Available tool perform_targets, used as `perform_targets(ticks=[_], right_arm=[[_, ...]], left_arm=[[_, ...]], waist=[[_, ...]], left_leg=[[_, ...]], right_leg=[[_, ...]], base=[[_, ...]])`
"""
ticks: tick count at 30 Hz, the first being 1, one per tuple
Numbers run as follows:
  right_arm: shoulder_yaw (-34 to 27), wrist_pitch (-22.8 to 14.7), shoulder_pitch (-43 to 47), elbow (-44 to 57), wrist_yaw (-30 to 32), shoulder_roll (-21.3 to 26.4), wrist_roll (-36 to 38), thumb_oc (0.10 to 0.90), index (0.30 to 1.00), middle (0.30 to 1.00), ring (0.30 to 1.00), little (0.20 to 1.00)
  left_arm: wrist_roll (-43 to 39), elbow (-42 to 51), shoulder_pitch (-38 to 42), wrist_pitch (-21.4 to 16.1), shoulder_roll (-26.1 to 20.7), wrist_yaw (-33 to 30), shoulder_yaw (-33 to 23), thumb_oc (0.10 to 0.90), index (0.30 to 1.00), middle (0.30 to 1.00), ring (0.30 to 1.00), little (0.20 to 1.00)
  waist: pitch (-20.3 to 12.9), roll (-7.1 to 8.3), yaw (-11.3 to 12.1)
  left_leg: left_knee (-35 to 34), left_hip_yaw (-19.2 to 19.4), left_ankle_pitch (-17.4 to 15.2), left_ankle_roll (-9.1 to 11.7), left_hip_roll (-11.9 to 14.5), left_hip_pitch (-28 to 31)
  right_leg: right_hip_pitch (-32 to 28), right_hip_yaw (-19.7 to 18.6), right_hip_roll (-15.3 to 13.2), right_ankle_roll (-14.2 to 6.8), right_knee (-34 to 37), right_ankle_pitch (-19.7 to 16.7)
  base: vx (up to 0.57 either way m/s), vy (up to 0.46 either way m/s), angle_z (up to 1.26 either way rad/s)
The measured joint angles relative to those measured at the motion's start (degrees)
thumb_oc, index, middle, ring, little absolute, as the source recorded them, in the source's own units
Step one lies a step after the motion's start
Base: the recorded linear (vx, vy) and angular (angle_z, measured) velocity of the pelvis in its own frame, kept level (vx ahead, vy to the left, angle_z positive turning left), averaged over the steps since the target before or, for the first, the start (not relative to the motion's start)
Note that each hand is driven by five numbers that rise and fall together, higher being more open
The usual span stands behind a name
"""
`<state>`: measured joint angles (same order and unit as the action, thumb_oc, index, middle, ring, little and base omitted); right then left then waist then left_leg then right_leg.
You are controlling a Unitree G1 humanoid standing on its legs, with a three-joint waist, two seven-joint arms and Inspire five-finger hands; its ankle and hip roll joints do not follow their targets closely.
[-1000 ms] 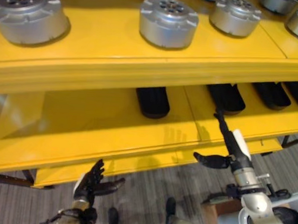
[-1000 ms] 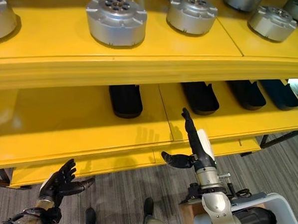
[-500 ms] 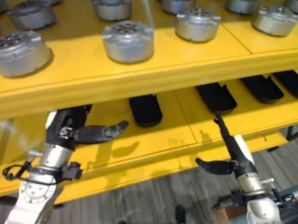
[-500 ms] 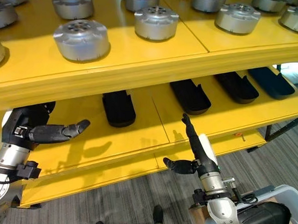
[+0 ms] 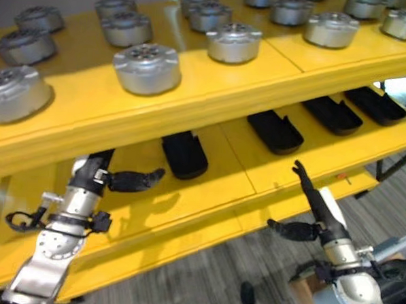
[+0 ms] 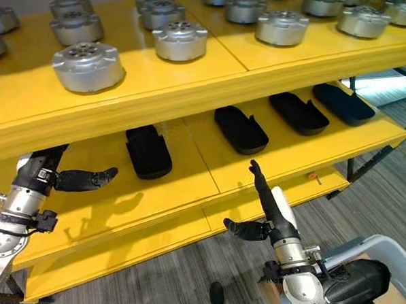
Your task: Move parts from the plastic box to the shelf.
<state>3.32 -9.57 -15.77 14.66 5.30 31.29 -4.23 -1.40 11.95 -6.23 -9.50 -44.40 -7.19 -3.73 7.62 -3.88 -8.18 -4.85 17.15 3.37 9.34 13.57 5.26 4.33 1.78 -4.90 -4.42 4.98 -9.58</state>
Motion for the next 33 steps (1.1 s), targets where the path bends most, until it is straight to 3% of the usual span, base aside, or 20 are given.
perform_targets(ticks=[6, 10, 11, 20, 33], right_arm=[[0.5, 0.2, 0.4, -1.5, -0.2, 0.0, 0.0, 0.9, 1.0, 1.0, 1.0, 1.0], [0.6, 1.2, 0.4, -1.6, -0.7, -0.1, 0.0, 0.9, 1.0, 1.0, 1.0, 1.0], [0.6, 1.2, 0.3, -1.6, -0.8, 0.0, 0.0, 0.9, 1.0, 1.0, 1.0, 1.0], [0.6, 1.9, -0.7, -2.1, -1.1, 0.0, 0.0, 0.9, 1.0, 1.0, 1.0, 1.0], [0.5, 2.4, -0.8, -2.1, -1.0, 0.2, -0.1, 0.9, 1.0, 1.0, 1.0, 1.0]], left_arm=[[8.7, -1.4, 2.3, 0.9, 0.0, -0.1, 5.6, 0.9, 1.0, 1.0, 1.0, 1.0], [9.0, -4.8, 6.0, 1.0, 0.7, 0.0, 9.9, 0.9, 1.0, 1.0, 1.0, 1.0], [9.0, -5.7, 6.5, 1.3, 1.0, 0.0, 10.3, 0.9, 1.0, 1.0, 1.0, 1.0], [8.4, -10.0, 9.1, 3.1, 5.6, 0.0, 11.0, 0.9, 1.0, 1.0, 1.0, 1.0], [8.4, -16.7, 14.3, 4.8, 9.8, -1.9, 13.4, 0.9, 1.0, 1.0, 1.0, 1.0]], waist=[[0.0, -0.04, -1.2], [0.0, -0.11, -1.5], [0.0, -0.21, -2.5], [0.1, -0.74, -4.1], [2.4, -1.92, -4.1]], left_leg=[[0.0, 1.8, 0.1, 0.2, -0.6, 0.0], [0.0, 4.1, -0.5, 0.0, -1.3, 1.2], [0.0, 4.7, -0.6, -0.1, -1.7, 1.1], [0.0, 6.3, -0.9, -0.3, -2.2, 0.9], [0.0, 6.2, -1.3, -0.6, -2.7, -0.7]], right_leg=[[1.2, -1.6, -0.1, -0.3, 0.0, -0.5], [1.4, -3.7, -0.4, -0.7, 0.0, -0.8], [1.9, -4.3, -0.6, -0.8, 0.0, -0.9], [3.2, -5.9, -0.8, -1.5, 0.0, -1.4], [4.6, -5.9, -1.6, -1.9, 0.0, -1.4]], base=[[-0.02, 0.044, -0.16], [-0.01, 0.039, -0.25], [-0.01, 0.045, -0.27], [0.0, 0.003, -0.09], [0.0, 0.0, 0.0]])
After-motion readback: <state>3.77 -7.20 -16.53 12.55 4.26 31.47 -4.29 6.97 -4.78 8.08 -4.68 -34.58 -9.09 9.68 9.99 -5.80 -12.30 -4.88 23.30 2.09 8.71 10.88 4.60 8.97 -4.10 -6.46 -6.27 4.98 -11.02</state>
